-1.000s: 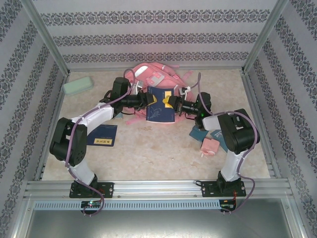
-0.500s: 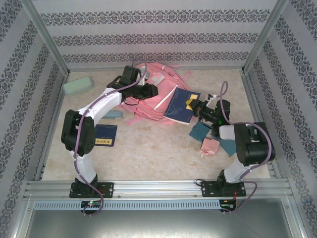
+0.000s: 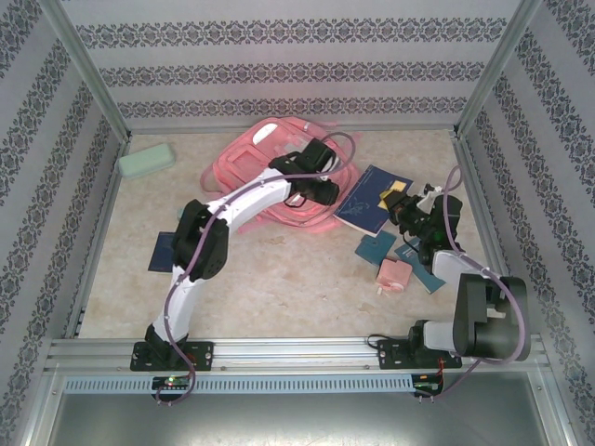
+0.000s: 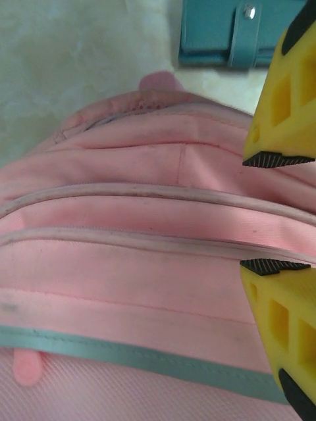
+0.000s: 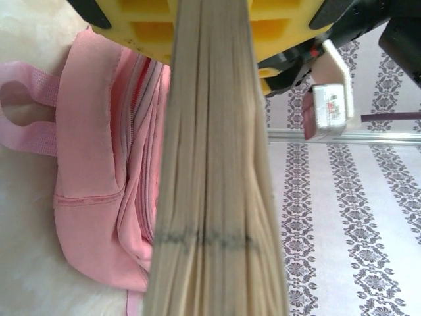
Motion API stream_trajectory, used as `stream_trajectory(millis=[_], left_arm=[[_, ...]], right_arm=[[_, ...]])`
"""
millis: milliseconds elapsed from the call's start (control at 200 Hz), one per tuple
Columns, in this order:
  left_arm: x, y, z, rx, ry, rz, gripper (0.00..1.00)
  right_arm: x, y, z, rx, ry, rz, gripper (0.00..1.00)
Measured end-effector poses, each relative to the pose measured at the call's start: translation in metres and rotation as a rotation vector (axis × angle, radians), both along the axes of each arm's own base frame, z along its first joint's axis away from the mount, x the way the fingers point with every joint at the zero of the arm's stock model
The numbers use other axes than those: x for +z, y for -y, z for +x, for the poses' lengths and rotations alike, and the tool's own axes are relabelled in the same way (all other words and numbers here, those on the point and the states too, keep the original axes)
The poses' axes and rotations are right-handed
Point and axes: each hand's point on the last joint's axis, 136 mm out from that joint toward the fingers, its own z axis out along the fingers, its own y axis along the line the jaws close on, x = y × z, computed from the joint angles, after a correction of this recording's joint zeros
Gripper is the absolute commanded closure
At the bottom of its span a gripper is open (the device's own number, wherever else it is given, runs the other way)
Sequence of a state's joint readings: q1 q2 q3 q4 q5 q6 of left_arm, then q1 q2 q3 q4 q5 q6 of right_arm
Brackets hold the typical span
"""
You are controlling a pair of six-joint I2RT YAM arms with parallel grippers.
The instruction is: Pack books, pencil case, and school supplies into a backpack
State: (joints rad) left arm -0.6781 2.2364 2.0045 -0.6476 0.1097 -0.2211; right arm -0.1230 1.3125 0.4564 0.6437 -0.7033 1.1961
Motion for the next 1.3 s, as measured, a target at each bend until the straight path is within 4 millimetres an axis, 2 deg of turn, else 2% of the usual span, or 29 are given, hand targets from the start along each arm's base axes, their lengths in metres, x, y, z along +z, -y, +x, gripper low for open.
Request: stream_trajectory(millis=[105, 265, 500, 664, 734, 814, 869, 914, 1004, 1049, 1199, 1304], left_arm=[[-0.014, 0.005, 0.006, -0.01, 0.049, 0.1, 0.53], [-0.03, -0.001, 0.017, 0.004, 0.111, 0.237, 0.52], [-0.024, -0.01, 0.025, 0.029, 0.163, 0.299, 0.5], [-0.013, -0.006, 0.031, 0.023, 0.181, 0.3, 0.5], [-0.019, -0.004, 0.031, 0.013, 0.173, 0.303, 0.49], [-0.036, -0.005, 0.029, 0.0, 0.144, 0.324, 0.48], [-0.047, -0.005, 0.028, -0.003, 0.13, 0.337, 0.52], [-0.053, -0.005, 0.028, -0.006, 0.123, 0.346, 0.6], [-0.055, -0.008, 0.029, -0.005, 0.127, 0.363, 0.84], [-0.054, -0.008, 0.029, -0.002, 0.128, 0.362, 1.0], [-0.05, -0.008, 0.029, 0.008, 0.127, 0.348, 1.0], [-0.035, -0.01, 0.03, 0.033, 0.117, 0.298, 1.0]], right_arm=[[-0.002, 0.002, -0.004, -0.002, -0.014, -0.013, 1.0], [-0.007, 0.001, -0.01, 0.004, -0.038, -0.023, 1.0], [-0.006, 0.0, -0.02, 0.012, -0.036, -0.046, 1.0], [-0.012, -0.001, -0.023, 0.014, -0.053, -0.048, 1.0], [-0.013, -0.001, -0.024, 0.015, -0.061, -0.048, 1.0], [-0.014, -0.001, -0.025, 0.016, -0.066, -0.048, 1.0], [-0.014, -0.002, -0.026, 0.018, -0.069, -0.047, 1.0], [-0.015, -0.002, -0.026, 0.019, -0.072, -0.047, 1.0], [-0.016, -0.002, -0.026, 0.019, -0.076, -0.048, 1.0], [-0.017, -0.002, -0.027, 0.021, -0.077, -0.049, 1.0], [-0.017, -0.003, -0.028, 0.03, -0.075, -0.057, 1.0], [-0.018, -0.003, -0.028, 0.032, -0.073, -0.062, 1.0]])
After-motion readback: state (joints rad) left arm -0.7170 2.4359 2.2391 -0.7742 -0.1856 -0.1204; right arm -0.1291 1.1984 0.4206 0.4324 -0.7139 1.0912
